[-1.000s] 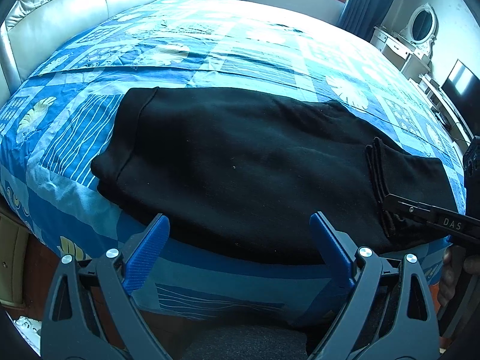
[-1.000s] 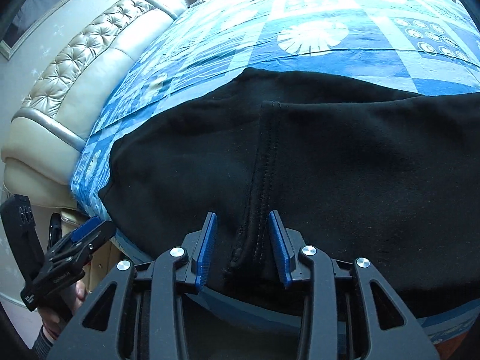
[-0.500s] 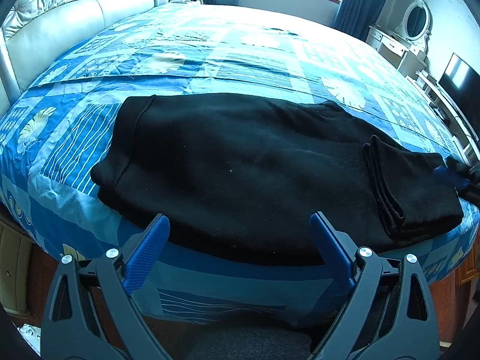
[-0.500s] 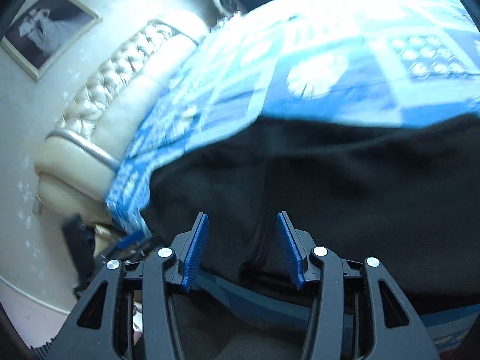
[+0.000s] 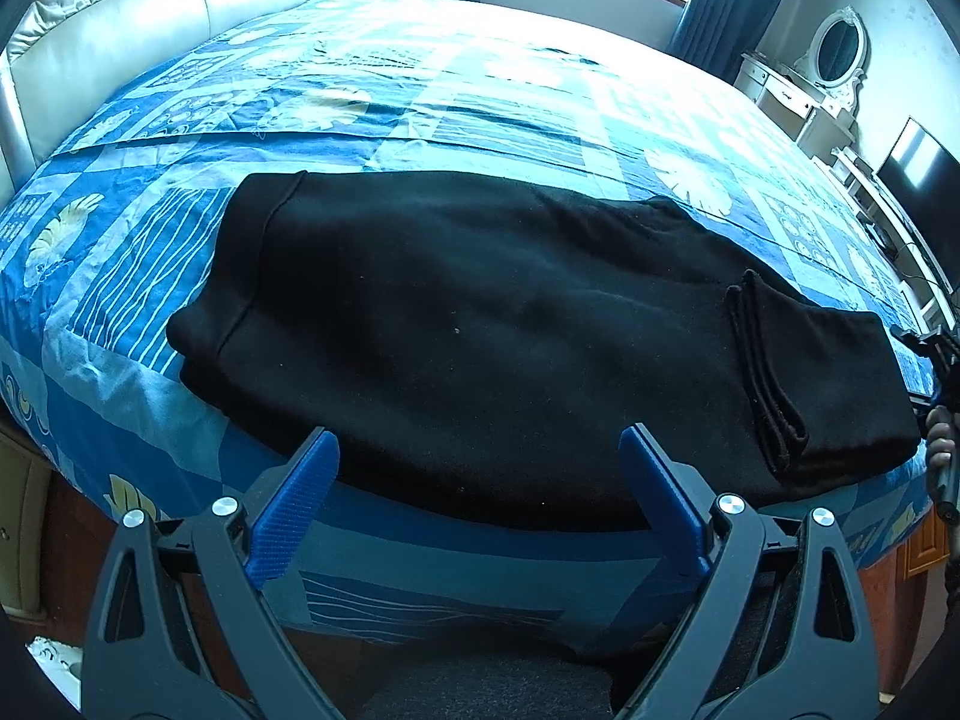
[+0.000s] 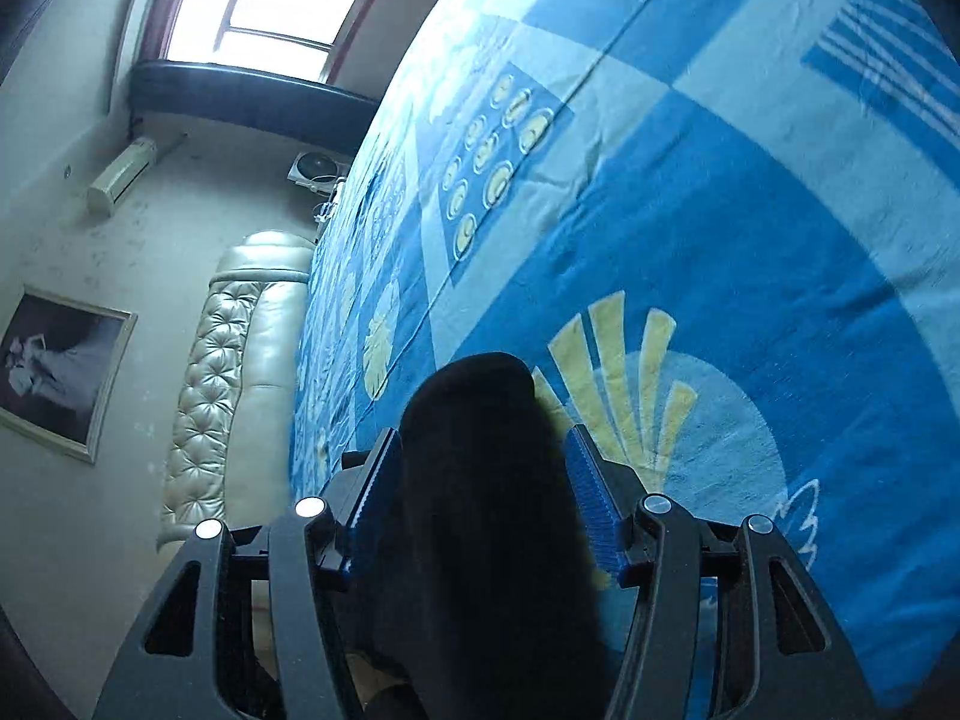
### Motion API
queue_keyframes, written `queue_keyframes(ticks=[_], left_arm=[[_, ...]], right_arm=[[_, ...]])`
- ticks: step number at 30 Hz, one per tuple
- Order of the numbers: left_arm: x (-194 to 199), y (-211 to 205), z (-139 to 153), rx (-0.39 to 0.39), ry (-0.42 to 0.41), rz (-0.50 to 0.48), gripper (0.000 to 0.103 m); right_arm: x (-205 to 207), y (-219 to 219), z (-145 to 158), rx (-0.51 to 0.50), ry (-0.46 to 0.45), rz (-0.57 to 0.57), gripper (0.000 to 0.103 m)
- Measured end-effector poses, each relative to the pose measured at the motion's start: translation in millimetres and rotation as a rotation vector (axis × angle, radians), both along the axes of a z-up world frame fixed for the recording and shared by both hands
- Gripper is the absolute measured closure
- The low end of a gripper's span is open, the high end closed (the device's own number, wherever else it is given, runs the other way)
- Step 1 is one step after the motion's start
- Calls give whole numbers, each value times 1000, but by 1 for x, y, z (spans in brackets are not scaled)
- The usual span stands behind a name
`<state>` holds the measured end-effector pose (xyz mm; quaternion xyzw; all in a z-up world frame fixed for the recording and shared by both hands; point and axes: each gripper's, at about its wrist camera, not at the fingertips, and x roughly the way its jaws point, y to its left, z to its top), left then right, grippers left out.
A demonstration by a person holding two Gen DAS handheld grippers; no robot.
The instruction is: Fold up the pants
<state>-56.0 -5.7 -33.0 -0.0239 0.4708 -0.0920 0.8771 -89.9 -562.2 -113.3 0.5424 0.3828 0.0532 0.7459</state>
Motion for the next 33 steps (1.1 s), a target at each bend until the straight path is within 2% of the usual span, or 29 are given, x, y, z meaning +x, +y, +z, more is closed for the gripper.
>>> queue_keyframes(ticks=[3, 4, 5, 8, 13, 16, 21, 28, 30, 32, 33], left_arm=[[1, 1, -3, -6, 16, 3, 9], [2, 1, -5, -7, 22, 5, 9], [2, 1, -5, -9, 27, 5, 9], [3, 1, -7, -12, 32, 4, 9], [2, 0, -7, -8, 27, -5, 9], [2, 0, -8, -5, 27, -6, 9], [1, 2, -7, -13, 29, -3, 9], [-1, -4, -6, -13, 27, -32, 9], [-2, -6, -7, -12, 27, -37, 9], [-1, -7, -8, -10, 31, -38, 9], [-2, -7, -9, -8, 33, -37, 9]], right_arm=[[9, 6, -6, 9, -13, 6, 50], [11, 8, -7, 1, 4, 10, 65], [15, 10, -12, -14, 42, 12, 75], [17, 10, -22, 21, 43, 6, 80], [8, 0, -19, 36, 20, 8, 81], [-4, -3, -17, 92, -8, -10, 76], [-45, -4, -17, 153, -29, -4, 70], [-83, 15, -19, 169, -8, 37, 65], [-88, 20, -20, 118, 15, 41, 67], [-86, 23, -24, 69, 40, 38, 78], [-86, 24, -27, 52, 50, 34, 79]])
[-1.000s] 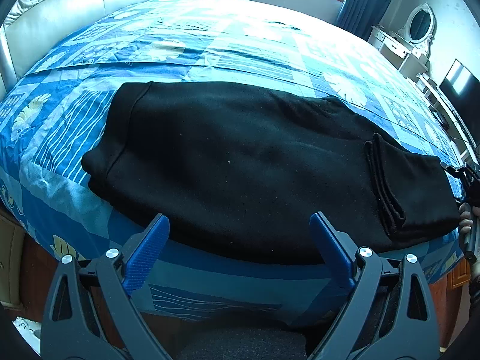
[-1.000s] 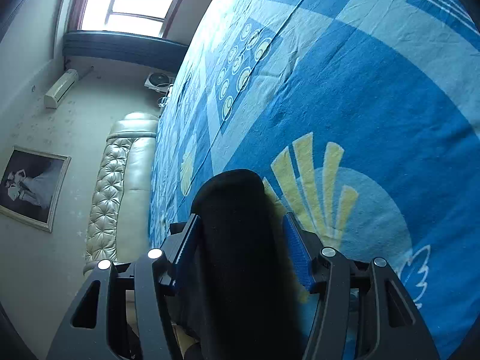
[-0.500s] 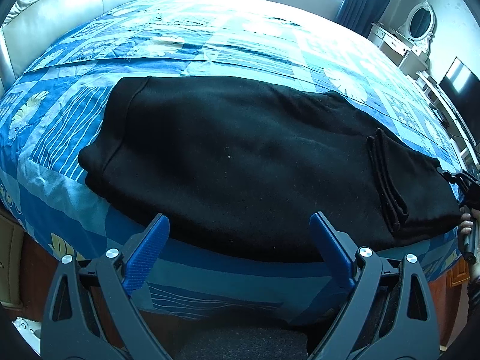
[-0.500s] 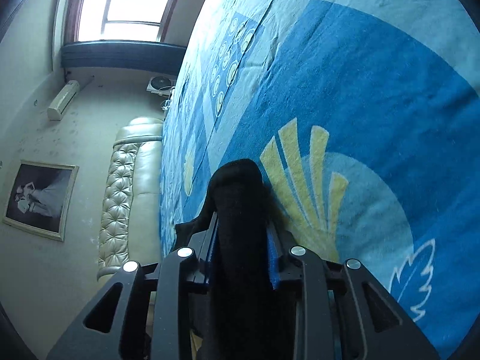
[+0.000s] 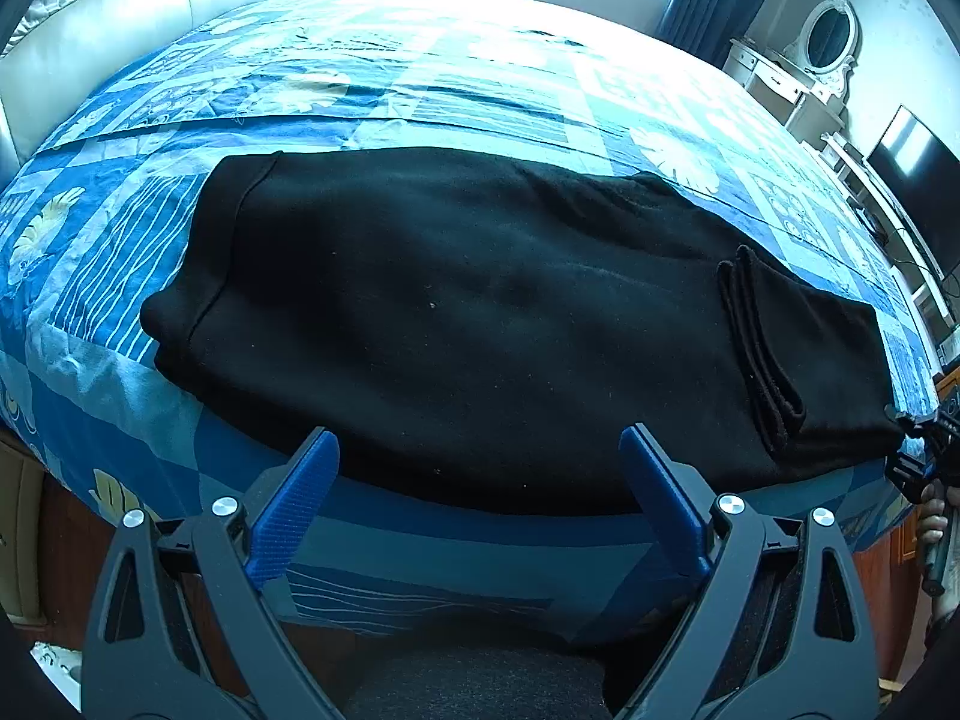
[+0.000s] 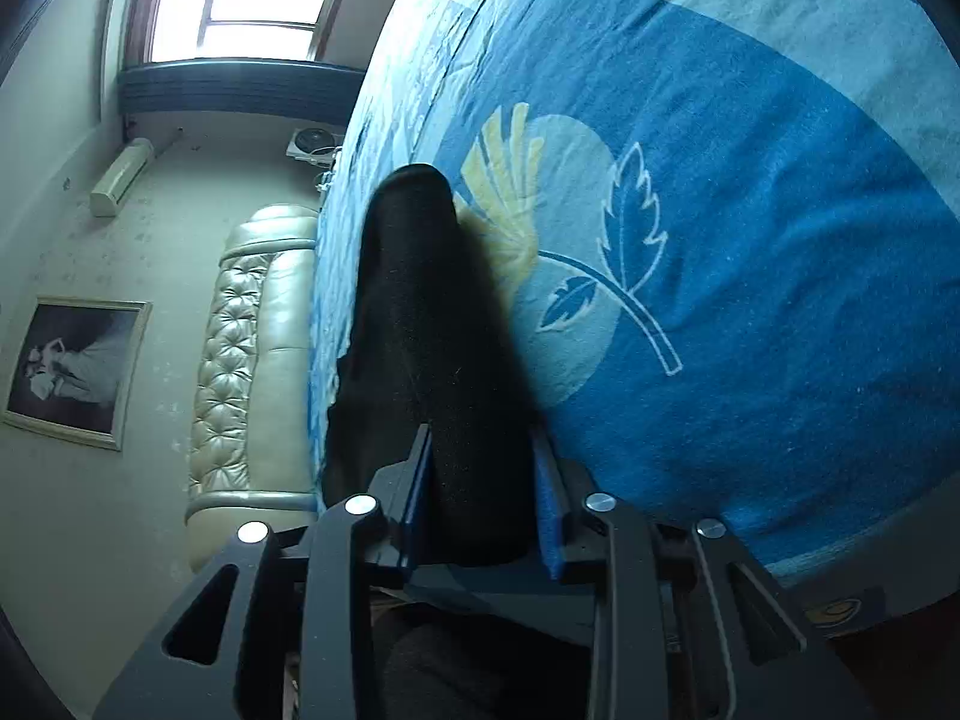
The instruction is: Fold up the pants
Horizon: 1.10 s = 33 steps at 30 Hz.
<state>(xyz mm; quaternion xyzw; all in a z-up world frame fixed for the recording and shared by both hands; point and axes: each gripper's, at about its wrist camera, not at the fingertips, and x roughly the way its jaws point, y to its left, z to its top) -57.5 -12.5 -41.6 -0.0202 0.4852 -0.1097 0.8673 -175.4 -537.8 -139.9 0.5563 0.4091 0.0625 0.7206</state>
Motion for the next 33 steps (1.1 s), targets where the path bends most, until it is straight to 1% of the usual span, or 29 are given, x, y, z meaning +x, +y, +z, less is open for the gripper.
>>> queue_keyframes(ticks=[3, 6, 9, 10, 11, 12, 14, 15, 16, 18, 19, 20, 24, 26, 29, 31, 33], left_arm=[[0, 0, -1, 4, 2, 3, 9], [0, 1, -1, 9, -7, 6, 9], [1, 2, 0, 14, -15, 6, 9], [1, 3, 0, 21, -18, 7, 9], [1, 4, 0, 27, -22, 10, 9], [2, 6, 1, 26, -25, 16, 9], [3, 11, 4, 13, -28, 32, 9], [4, 14, 5, 1, -30, 44, 9], [4, 16, 6, -8, -32, 51, 9], [6, 19, 6, -22, -29, 60, 9], [6, 21, 6, -26, -28, 65, 9], [7, 21, 6, -25, -27, 69, 9], [7, 22, 6, -16, -28, 69, 9], [6, 24, 8, -16, -34, 70, 9], [7, 28, 10, -11, -46, 75, 9], [8, 32, 11, -11, -54, 85, 9], [10, 38, 11, -19, -55, 99, 9]], right_arm=[[3, 1, -1, -38, 12, -1, 82], [6, 3, 2, -41, 6, -11, 82], [2, 1, 6, -20, -13, -24, 79], [-1, -3, 7, -5, -10, -27, 74], [-6, -7, 10, -12, 5, -36, 73], [-6, -8, 19, -50, 14, -52, 72], [-11, -12, 46, -189, 21, -118, 72], [-12, -11, 57, -233, 12, -139, 72], [-10, -7, 70, -248, -23, -140, 72], [-1, 11, 84, -216, -82, -100, 72], [7, 24, 87, -196, -102, -65, 71], [19, 44, 88, -165, -121, -3, 71], [60, 119, 74, -49, -133, 209, 71], [77, 151, 68, -37, -130, 283, 71], [93, 182, 61, -20, -130, 347, 71], [102, 195, 53, 12, -124, 372, 71], [103, 204, 43, 24, -103, 393, 71]])
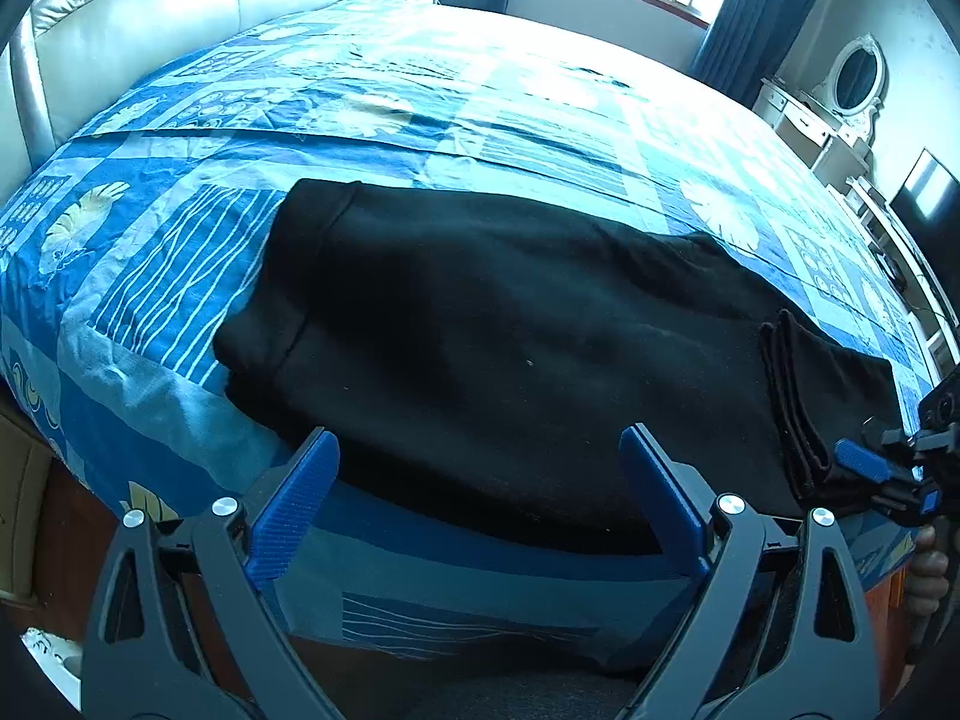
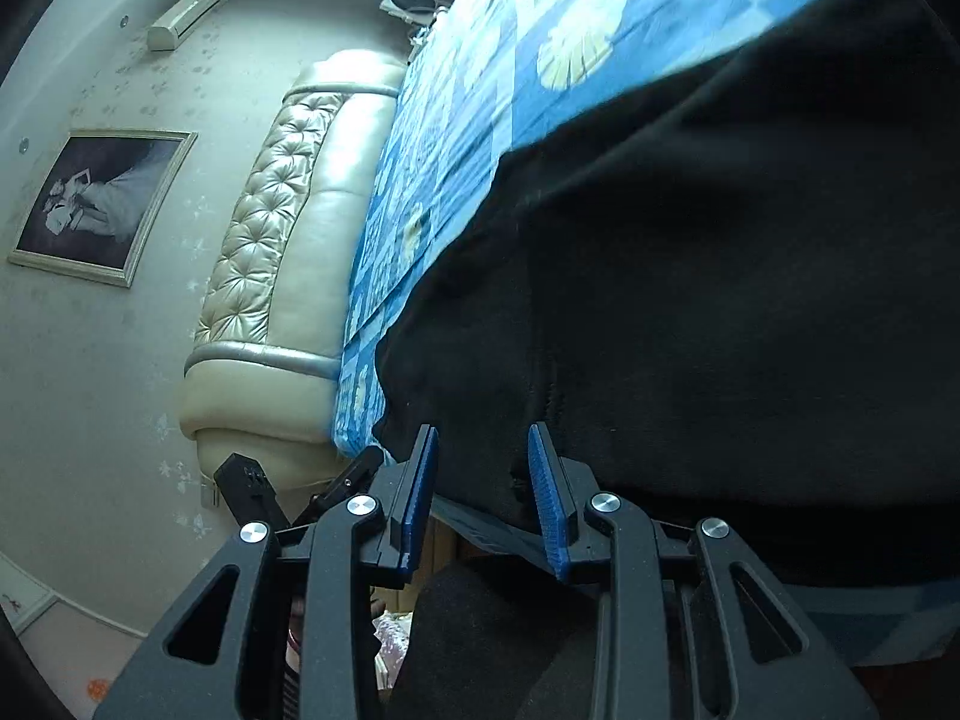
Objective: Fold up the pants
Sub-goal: 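Grasp the pants edge with the left gripper while the right gripper grasps the fabric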
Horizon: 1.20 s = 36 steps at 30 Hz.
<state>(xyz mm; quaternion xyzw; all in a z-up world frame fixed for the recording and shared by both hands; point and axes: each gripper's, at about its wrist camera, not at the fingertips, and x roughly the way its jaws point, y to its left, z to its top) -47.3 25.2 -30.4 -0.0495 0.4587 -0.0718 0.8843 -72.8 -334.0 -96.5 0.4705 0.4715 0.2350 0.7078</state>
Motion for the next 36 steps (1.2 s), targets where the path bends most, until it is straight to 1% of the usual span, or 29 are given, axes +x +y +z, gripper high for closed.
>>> queue_keyframes(ticks=[3, 6, 8, 10, 12, 13, 14, 16, 18, 20, 21, 23, 25, 29, 30, 32, 34, 36], left_arm=[[3, 7, 1, -20, -2, 21, 9], [7, 14, 1, -37, -4, 34, 9], [11, 20, 2, -56, 4, 20, 9], [17, 30, 3, -94, 17, 7, 9], [22, 46, 6, -124, 19, 31, 9], [25, 58, 7, -146, 15, 51, 9], [30, 71, 8, -184, 22, 54, 9], [44, 93, 3, -249, 66, 44, 9], [60, 116, -2, -327, 79, 30, 9], [76, 132, -9, -373, 83, 33, 9], [88, 141, -14, -407, 89, 33, 9], [106, 150, -21, -455, 100, 15, 9], [128, 151, -29, -510, 120, -35, 9], [167, 143, -27, -541, 91, -109, 9], [177, 138, -26, -539, 85, -130, 9], [195, 129, -33, -522, 110, -157, 9], [206, 124, -46, -538, 176, -193, 9], [207, 122, -48, -534, 173, -239, 9]], right_arm=[[2, 6, -11, -20, 24, 16, 71], [1, 4, -15, -35, 31, 15, 74], [0, 4, -15, -31, 31, 19, 74], [-2, 0, -11, -6, 23, 24, 72], [-7, -3, -6, -8, 9, 25, 71], [-10, -5, -1, -31, -6, 31, 70], [-15, -8, 2, -55, -17, 37, 64], [-23, -11, 9, -91, -39, 46, 59], [-28, -12, 12, -70, -50, 60, 57], [-31, -12, 10, -60, -45, 63, 52], [-32, -11, 10, -55, -42, 64, 52], [-33, -10, 8, -48, -36, 71, 52], [-32, -5, 7, -49, -32, 80, 52], [-28, 2, 6, -61, -16, 91, 52], [-28, 5, 6, -63, -10, 92, 52], [-27, 8, 4, -58, -2, 93, 52], [-27, 7, 3, -57, 3, 90, 52], [-27, 8, 4, -53, 6, 88, 52]])
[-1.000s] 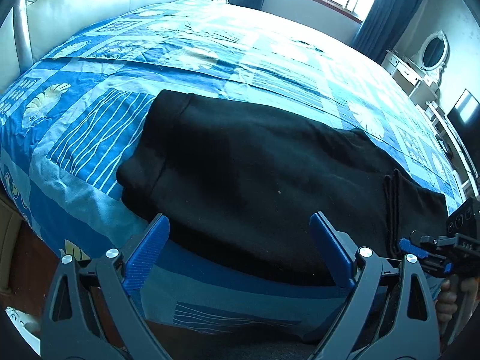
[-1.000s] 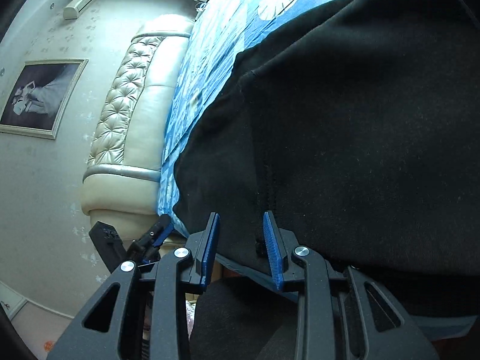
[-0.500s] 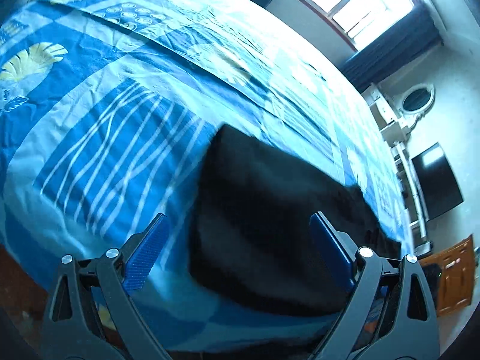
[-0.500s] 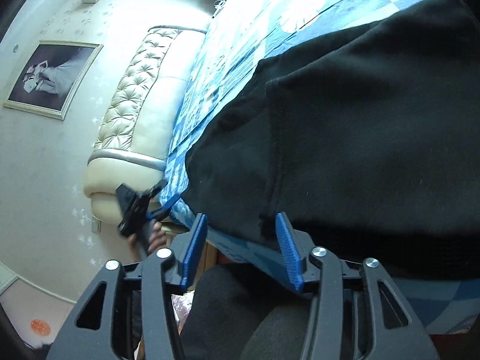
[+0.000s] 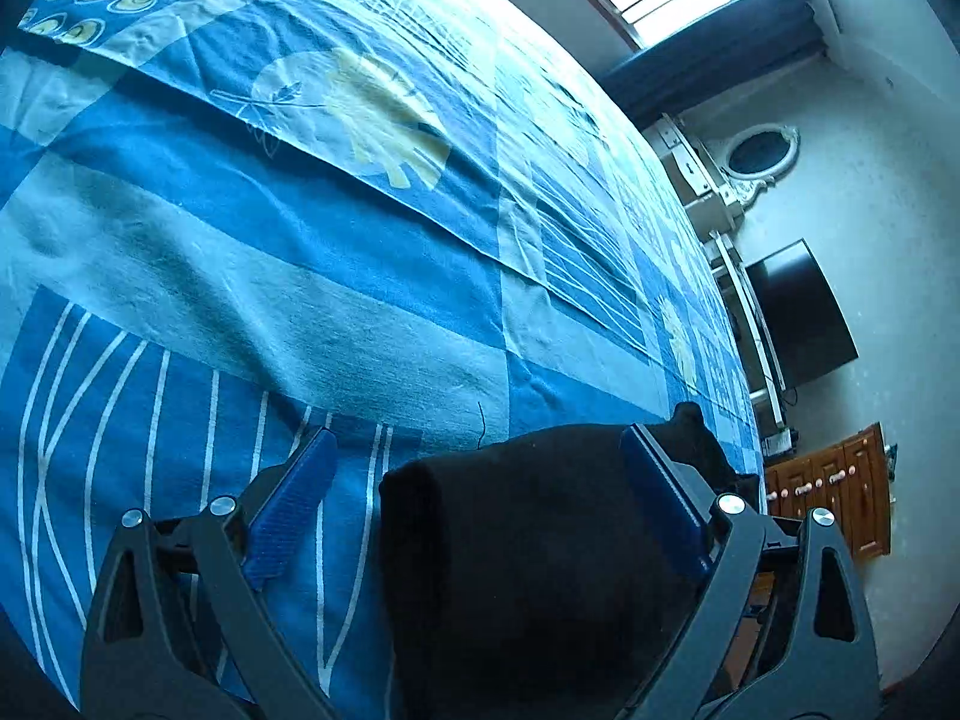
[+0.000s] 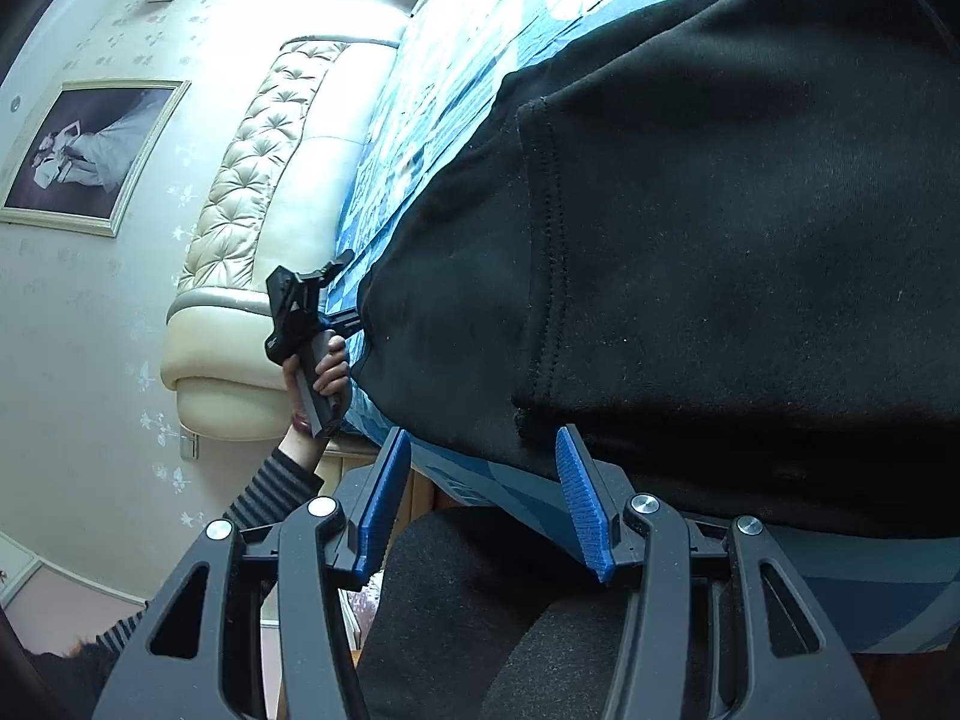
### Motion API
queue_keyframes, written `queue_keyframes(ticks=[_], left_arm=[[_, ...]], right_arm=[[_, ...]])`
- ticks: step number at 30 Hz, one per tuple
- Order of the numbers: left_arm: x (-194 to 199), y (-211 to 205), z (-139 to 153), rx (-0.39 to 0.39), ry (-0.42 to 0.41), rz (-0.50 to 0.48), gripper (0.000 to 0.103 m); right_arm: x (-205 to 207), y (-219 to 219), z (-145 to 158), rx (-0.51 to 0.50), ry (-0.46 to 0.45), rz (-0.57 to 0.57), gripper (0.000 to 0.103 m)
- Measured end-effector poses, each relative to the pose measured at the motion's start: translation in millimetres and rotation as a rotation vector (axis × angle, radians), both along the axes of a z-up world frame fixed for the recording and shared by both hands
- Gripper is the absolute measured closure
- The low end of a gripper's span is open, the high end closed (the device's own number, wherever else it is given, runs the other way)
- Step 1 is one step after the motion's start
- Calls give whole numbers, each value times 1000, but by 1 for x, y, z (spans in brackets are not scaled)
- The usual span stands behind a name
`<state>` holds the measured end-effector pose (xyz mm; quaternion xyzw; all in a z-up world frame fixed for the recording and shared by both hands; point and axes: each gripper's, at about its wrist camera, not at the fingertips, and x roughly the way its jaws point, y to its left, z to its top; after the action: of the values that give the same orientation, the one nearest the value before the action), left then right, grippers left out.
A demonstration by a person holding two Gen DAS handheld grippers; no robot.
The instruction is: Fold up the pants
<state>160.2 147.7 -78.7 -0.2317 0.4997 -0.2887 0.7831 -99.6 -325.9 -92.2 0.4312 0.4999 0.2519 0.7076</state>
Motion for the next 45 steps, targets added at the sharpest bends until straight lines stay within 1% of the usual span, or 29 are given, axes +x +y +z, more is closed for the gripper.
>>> queue_keyframes(ticks=[3, 6, 8, 9, 11, 13, 14, 15, 16, 17, 18, 19, 20, 21, 22, 24, 27, 29, 32, 34, 38, 39, 41, 43, 45], left_arm=[[-13, 2, -2, -95, 23, -70, 9], [-40, -7, -5, -194, 53, -162, 9], [-60, -19, -6, -228, 71, -210, 9], [-68, -24, -6, -235, 71, -218, 9], [-77, -29, -6, -234, 63, -193, 9], [-74, -28, -10, -242, 88, -135, 18], [-70, -29, -14, -236, 122, -107, 32], [-66, -30, -20, -219, 154, -84, 48], [-63, -29, -23, -203, 173, -72, 56], [-62, -29, -26, -178, 192, -59, 68], [-63, -31, -27, -169, 203, -48, 71], [-63, -32, -26, -166, 204, -39, 72], [-64, -34, -24, -157, 202, -31, 75], [-65, -38, -21, -138, 193, -25, 78], [-67, -40, -17, -119, 181, -21, 79], [-69, -50, -8, -76, 163, -8, 81], [-70, -58, 6, -40, 161, 21, 81], [-71, -66, 23, -20, 145, 32, 82], [-79, -78, 50, 18, 90, 29, 86], [-84, -92, 71, 42, 59, 24, 88], [-93, -111, 98, 92, 45, 28, 89], [-94, -121, 107, 104, 45, 29, 89], [-98, -131, 115, 132, 43, 27, 89], [-100, -150, 130, 175, 23, 17, 89], [-110, -161, 136, 196, -1, 4, 89]], right_arm=[[0, 1, 1, 8, -3, 5, 47], [1, 5, 1, 15, -3, 15, 46], [0, 8, 2, 15, -4, 25, 46], [0, 10, 3, 16, -5, 31, 46], [-1, 11, 5, 16, -12, 41, 46], [-2, 11, 7, 10, -18, 44, 46], [-2, 10, 7, 7, -19, 42, 46], [-2, 9, 7, 3, -20, 34, 46], [-3, 7, 8, -3, -23, 25, 46], [-4, 5, 9, -12, -28, 20, 44], [-5, 3, 12, -28, -35, 11, 41], [-6, 1, 15, -50, -44, -6, 34], [-8, -1, 18, -68, -52, -22, 29], [-9, -4, 20, -80, -59, -37, 28], [-10, -6, 23, -86, -63, -50, 25], [-12, -10, 25, -107, -64, -69, 23], [-15, -15, 30, -169, -69, -104, 20], [-18, -19, 33, -216, -74, -126, 17], [-22, -26, 41, -303, -71, -173, 16], [-26, -32, 42, -331, -64, -199, 16], [-34, -46, 46, -334, -57, -238, 16], [-36, -49, 48, -340, -59, -241, 16], [-41, -54, 51, -351, -71, -243, 16], [-45, -57, 54, -394, -75, -240, 16], [-49, -57, 60, -447, -92, -247, 16]])
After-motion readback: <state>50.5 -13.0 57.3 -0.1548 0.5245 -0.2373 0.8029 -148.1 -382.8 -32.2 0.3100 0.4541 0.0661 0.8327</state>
